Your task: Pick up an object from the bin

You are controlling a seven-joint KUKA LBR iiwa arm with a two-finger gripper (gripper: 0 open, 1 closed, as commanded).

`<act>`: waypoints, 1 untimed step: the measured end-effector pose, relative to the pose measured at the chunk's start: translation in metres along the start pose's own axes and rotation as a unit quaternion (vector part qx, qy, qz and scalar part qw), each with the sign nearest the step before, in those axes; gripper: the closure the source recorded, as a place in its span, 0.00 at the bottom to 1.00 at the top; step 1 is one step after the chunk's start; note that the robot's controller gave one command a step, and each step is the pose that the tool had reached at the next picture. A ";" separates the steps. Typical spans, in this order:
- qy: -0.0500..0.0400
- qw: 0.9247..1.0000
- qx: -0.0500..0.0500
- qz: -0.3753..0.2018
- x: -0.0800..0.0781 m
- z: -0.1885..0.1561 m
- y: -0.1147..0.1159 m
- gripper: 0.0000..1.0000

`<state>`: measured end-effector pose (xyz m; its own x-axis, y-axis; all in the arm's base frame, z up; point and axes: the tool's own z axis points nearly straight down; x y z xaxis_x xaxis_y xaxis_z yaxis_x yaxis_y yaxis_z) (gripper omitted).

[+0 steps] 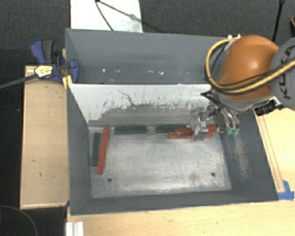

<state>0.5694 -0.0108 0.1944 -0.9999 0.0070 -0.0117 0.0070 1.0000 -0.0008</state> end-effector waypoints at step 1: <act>0.002 0.971 0.000 -0.238 0.020 -0.058 -0.039 1.00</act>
Offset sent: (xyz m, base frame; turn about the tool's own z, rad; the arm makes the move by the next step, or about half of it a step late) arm -0.0220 -0.0375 0.0559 -0.4837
